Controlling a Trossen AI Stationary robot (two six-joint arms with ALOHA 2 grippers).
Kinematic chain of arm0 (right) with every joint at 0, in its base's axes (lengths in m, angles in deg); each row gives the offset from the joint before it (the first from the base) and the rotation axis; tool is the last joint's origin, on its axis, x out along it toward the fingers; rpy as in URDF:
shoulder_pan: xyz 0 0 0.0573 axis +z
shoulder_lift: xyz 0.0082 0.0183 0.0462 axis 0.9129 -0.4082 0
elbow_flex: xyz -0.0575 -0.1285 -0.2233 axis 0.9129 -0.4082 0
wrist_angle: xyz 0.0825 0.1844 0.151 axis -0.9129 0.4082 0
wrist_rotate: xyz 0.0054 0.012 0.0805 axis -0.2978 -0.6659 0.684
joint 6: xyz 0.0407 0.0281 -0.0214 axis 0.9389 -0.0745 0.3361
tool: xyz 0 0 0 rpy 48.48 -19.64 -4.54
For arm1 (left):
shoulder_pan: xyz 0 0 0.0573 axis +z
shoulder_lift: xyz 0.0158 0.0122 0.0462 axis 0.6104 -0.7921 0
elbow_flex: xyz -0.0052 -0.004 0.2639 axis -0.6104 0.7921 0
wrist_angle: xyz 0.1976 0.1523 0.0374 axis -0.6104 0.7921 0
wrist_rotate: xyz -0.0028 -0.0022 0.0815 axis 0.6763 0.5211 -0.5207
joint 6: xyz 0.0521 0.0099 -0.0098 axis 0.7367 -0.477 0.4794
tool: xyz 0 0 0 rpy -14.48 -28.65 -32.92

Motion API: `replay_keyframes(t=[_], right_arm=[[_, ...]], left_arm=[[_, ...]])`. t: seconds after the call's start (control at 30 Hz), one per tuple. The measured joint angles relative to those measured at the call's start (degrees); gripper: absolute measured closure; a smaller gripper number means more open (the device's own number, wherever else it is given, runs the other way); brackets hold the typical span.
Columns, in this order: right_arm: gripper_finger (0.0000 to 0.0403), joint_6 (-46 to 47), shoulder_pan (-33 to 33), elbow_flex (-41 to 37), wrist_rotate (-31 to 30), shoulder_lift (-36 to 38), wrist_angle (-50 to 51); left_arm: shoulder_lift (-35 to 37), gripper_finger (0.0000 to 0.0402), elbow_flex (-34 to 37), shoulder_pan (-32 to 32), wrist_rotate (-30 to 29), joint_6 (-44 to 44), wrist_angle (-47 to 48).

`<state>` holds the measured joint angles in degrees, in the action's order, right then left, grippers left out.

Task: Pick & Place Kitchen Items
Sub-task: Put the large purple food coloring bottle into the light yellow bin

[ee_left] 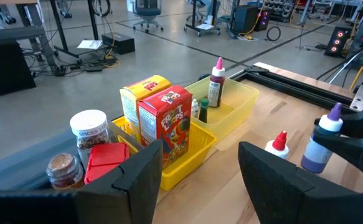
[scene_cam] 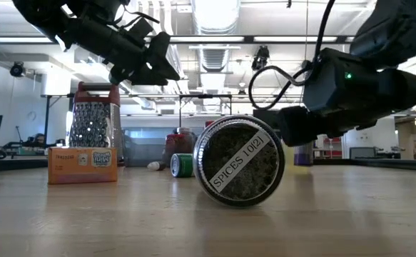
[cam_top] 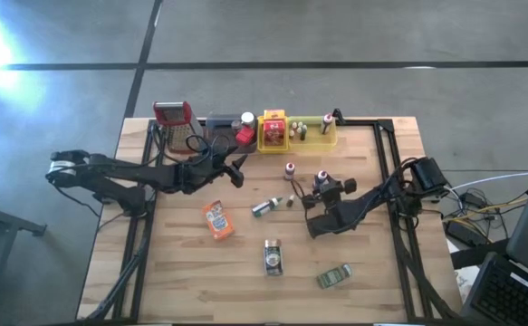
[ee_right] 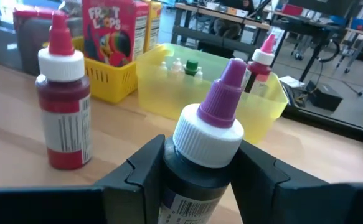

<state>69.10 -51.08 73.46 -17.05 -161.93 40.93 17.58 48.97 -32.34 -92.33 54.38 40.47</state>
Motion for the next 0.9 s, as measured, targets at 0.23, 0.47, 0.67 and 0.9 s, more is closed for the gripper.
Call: replay_keyframes(t=[0.23, 0.47, 0.67, 0.9], right_arm=[[0.0254, -5.07, -0.04, -0.68, 0.91, 0.0, -2.67], [0.0249, -6.87, -0.48, -0.68, 2.71, 0.0, -2.77], [0.0209, -7.11, -0.59, -0.26, 3.87, 0.0, -2.69], [0.0174, -9.09, -0.66, 1.36, 3.96, 0.0, -2.54]], left_arm=[[0.0, 0.0186, 0.0, 0.0, 0.0, -0.01, 0.0], [0.0, 0.0186, 0.0, -0.01, 0.0, 0.01, 0.0], [0.0, 0.0186, 0.0, 0.0, 0.0, 0.0, 0.0], [0.0, 0.0186, 0.0, -0.01, 0.0, 0.01, 0.0]])
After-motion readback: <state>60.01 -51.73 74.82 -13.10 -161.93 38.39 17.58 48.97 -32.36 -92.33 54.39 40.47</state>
